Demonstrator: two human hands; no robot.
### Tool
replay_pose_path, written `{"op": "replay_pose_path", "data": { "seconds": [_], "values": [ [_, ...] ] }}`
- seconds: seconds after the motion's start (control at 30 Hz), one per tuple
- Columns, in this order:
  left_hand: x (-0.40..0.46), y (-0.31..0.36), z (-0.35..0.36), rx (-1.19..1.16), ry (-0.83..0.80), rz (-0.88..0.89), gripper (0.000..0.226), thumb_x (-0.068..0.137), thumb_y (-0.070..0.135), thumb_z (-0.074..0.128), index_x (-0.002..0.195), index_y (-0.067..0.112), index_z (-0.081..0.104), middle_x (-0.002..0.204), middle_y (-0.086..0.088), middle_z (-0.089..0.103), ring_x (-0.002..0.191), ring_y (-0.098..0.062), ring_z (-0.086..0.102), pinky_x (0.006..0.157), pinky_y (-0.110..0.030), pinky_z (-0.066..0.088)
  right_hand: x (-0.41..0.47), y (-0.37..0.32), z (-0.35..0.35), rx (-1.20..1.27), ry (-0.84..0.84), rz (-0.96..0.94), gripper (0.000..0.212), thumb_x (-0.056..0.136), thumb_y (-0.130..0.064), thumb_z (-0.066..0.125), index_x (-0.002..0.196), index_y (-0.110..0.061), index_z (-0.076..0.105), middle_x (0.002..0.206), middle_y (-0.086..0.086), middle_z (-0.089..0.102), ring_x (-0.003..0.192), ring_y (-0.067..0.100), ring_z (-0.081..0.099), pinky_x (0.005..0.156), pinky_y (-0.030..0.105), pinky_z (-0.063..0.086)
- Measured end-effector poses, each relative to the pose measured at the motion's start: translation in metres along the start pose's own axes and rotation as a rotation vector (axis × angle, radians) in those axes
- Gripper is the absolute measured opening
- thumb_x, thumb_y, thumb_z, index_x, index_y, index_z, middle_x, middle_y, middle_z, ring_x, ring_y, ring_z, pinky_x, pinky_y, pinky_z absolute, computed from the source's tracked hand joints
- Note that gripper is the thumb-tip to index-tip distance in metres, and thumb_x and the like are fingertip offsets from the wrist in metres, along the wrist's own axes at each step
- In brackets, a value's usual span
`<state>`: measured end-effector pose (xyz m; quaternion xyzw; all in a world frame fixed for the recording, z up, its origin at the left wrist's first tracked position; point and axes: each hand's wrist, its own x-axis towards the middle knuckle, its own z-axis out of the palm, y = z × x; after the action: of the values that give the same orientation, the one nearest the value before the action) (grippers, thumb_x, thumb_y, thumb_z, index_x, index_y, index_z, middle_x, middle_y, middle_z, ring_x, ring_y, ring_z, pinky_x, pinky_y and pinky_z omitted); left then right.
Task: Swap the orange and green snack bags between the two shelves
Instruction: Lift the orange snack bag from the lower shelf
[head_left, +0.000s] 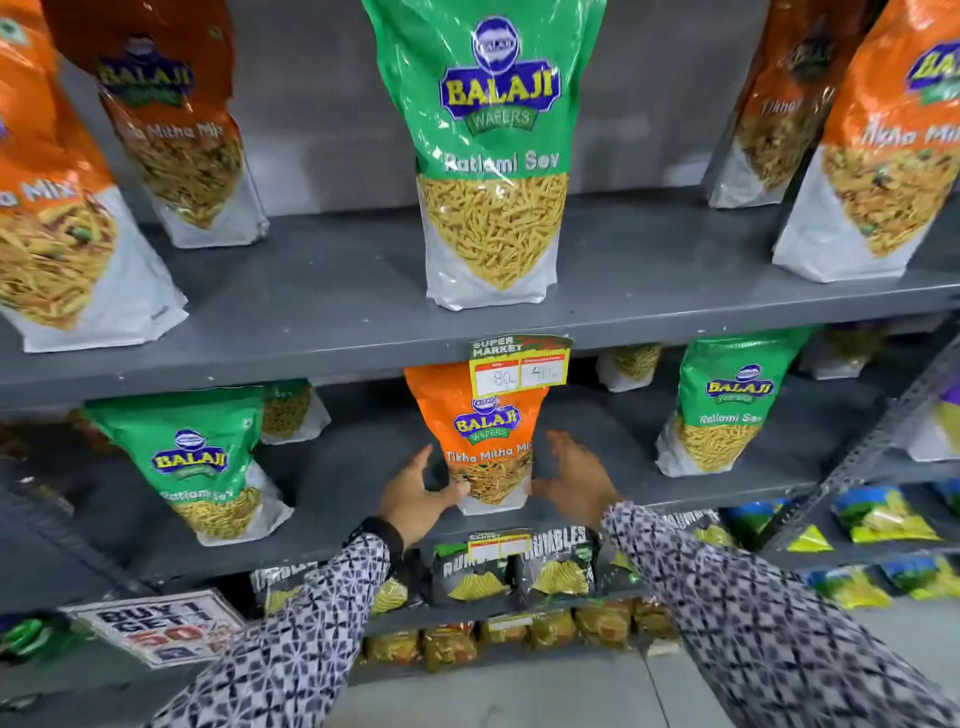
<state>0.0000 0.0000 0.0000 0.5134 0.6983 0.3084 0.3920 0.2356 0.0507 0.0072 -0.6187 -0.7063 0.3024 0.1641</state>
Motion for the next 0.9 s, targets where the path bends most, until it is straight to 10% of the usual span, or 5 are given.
{"op": "replay_pose_path", "data": {
  "seconds": [0.13, 0.23, 0.4, 0.9],
  "values": [
    [0.027, -0.004, 0.012, -0.099, -0.155, -0.009, 0.062, 0.081, 0.006, 0.087, 0.129, 0.019, 0.050, 0.122, 0.007, 0.063, 0.104, -0.010, 0.059, 0.101, -0.035, 0.045, 0.028, 0.002, 0.011, 0.038, -0.094, 0.088, 0.083, 0.073, -0.021, 0.087, 0.144, -0.015, 0.046, 0.133, 0.013, 0.066, 0.124, 0.033, 0.064, 0.106, 0.045, 0.053],
    [0.048, -0.017, 0.026, -0.140, -0.156, 0.001, 0.065, 0.071, 0.001, 0.092, 0.127, 0.006, 0.060, 0.121, -0.004, 0.071, 0.107, -0.016, 0.067, 0.093, -0.028, 0.052, 0.038, -0.001, 0.017, 0.053, -0.131, 0.059, 0.081, 0.075, -0.014, 0.088, 0.146, -0.011, 0.048, 0.135, 0.011, 0.065, 0.124, 0.028, 0.063, 0.105, 0.040, 0.051],
    [0.060, -0.026, 0.038, -0.048, -0.072, -0.035, 0.039, 0.075, 0.025, 0.092, 0.108, 0.012, 0.077, 0.110, -0.002, 0.082, 0.100, -0.022, 0.076, 0.095, -0.045, 0.061, 0.053, 0.009, 0.038, 0.119, -0.064, 0.067, 0.066, 0.069, -0.030, 0.093, 0.129, -0.025, 0.064, 0.122, -0.002, 0.076, 0.112, 0.022, 0.071, 0.101, 0.047, 0.057],
    [-0.091, -0.044, 0.012, -0.070, 0.041, -0.001, 0.057, 0.053, 0.055, 0.092, 0.101, 0.028, 0.080, 0.105, 0.008, 0.084, 0.100, -0.018, 0.078, 0.096, -0.049, 0.061, -0.069, -0.005, 0.040, 0.111, -0.034, -0.180, 0.069, 0.066, -0.037, 0.094, 0.127, -0.024, 0.064, 0.116, 0.002, 0.080, 0.105, 0.026, 0.076, 0.091, 0.045, 0.062]
  ]
}}
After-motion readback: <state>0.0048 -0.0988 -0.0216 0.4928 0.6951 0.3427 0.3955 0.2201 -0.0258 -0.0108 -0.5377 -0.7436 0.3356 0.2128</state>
